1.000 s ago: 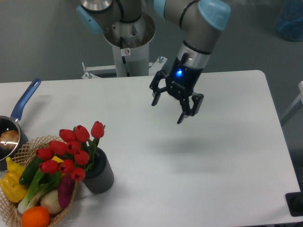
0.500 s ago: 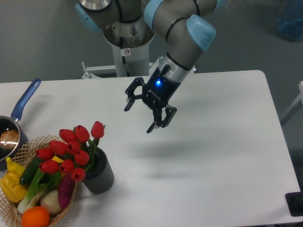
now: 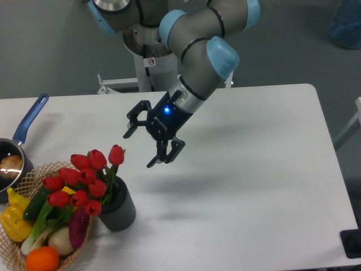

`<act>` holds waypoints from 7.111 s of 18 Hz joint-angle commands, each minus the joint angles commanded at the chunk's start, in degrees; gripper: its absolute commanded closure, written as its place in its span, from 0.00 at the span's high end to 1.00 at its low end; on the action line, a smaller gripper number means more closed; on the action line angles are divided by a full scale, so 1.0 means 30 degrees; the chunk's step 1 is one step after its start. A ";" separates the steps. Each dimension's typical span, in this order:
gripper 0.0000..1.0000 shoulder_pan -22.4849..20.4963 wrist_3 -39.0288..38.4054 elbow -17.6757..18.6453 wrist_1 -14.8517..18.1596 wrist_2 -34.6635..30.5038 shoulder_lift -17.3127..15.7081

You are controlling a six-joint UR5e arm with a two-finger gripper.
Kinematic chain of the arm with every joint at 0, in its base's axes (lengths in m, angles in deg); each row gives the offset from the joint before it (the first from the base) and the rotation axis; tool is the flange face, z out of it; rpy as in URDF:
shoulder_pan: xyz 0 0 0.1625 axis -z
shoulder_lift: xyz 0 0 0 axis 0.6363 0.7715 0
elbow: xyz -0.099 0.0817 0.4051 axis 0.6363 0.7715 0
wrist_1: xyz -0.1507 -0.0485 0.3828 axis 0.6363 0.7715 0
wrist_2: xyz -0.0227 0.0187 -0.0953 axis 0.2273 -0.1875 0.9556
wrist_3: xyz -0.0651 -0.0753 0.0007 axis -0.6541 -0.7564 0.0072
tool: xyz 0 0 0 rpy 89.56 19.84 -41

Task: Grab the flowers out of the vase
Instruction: 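Move the open gripper toward the red tulips in the grey vase, then lower the open gripper around the tulip stems above the vase rim, then close the gripper on the tulip stems, then lift the tulip bunch up out of the vase and away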

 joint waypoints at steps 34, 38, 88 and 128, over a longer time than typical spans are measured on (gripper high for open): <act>1.00 0.0879 0.0088 -0.0703 -0.4249 0.2318 0.2725; 1.00 0.1084 0.0117 -0.0820 -0.4367 0.2347 0.2929; 0.67 0.2286 0.0000 -0.1611 -0.4719 0.2933 0.3692; 0.44 0.0646 -0.1140 -0.0850 -0.4719 0.7823 0.2493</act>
